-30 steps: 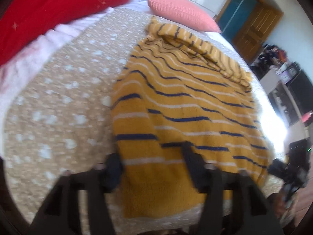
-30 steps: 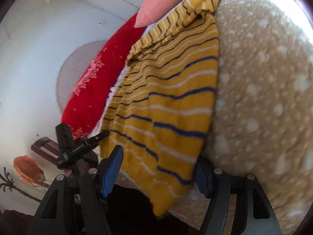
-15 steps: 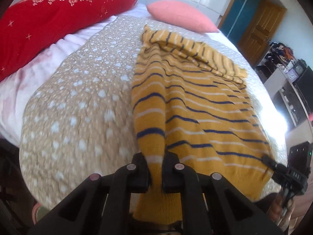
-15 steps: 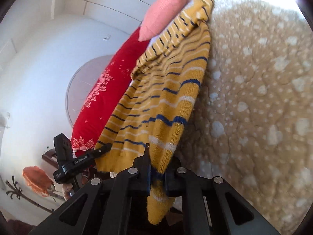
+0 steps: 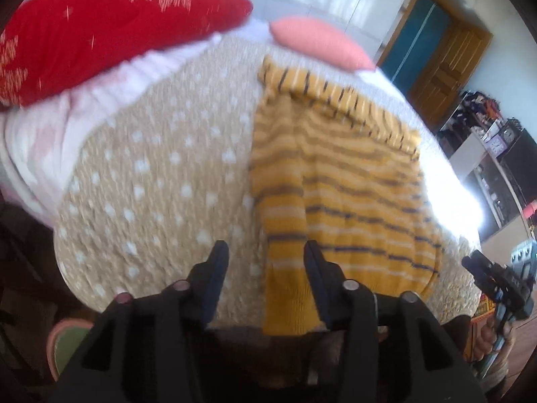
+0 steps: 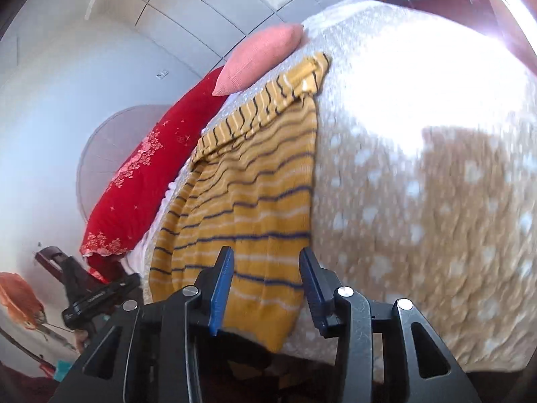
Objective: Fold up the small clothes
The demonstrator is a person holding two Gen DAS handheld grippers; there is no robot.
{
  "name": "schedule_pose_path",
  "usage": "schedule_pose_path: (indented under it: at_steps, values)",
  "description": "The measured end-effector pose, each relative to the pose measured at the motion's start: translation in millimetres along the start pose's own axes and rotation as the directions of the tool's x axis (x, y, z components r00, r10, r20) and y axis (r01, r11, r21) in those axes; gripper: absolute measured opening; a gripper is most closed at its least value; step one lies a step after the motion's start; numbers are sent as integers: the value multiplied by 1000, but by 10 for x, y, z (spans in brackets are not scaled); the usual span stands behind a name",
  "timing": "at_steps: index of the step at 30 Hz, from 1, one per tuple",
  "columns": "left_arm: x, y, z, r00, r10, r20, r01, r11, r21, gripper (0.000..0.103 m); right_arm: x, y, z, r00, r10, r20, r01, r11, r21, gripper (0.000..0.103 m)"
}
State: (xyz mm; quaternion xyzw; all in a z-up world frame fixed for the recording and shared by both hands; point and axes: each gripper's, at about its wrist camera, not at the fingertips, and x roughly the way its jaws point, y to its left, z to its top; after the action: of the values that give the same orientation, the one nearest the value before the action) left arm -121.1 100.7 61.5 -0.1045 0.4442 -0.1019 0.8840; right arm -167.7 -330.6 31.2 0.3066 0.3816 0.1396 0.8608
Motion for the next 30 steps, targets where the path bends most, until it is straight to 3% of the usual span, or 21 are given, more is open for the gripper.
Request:
schedule_pose_path:
  at_steps: [5,8,12,14,16,20,24,29,30]
  values:
    - [118,-200,371,994,-10,110,2,997,73,58,523,576,431,997,-49,-62,39,987,-155,45]
    - [491,-324,593,989,-29,145,14,995,99,58,948,988,654,993,-72,-96,47,969,-243,45]
    - [1082,-345,755,991,6,137,-20,995,99,58,1513,1560,1041,986,-126,-113,78,931,-356,45]
    - [1374,-277,763,992,39,119,-50,995,90,58,1801,1808,1275,983,-127,-134,66,920,-387,52]
    - [1462,-213,692,987,64,148,-80,992,103,58,2154,2029,1532,978,-129,-163,53,913,-406,71]
    - [1430,-240,571,975,78,210,-117,977,180,68,3004,2345,1982,964,-143,-224,39,910,-413,77]
    - [1462,-218,565,973,87,212,-126,976,179,74,3914,2488,2243,941,-227,-251,98,893,-440,77]
    - [1503,-204,596,976,77,203,-114,977,180,77,4575,2487,2261,891,-314,-327,119,859,-498,77]
    - [1503,-208,590,976,80,203,-117,976,182,77,4639,2494,2239,884,-316,-346,106,854,-510,69]
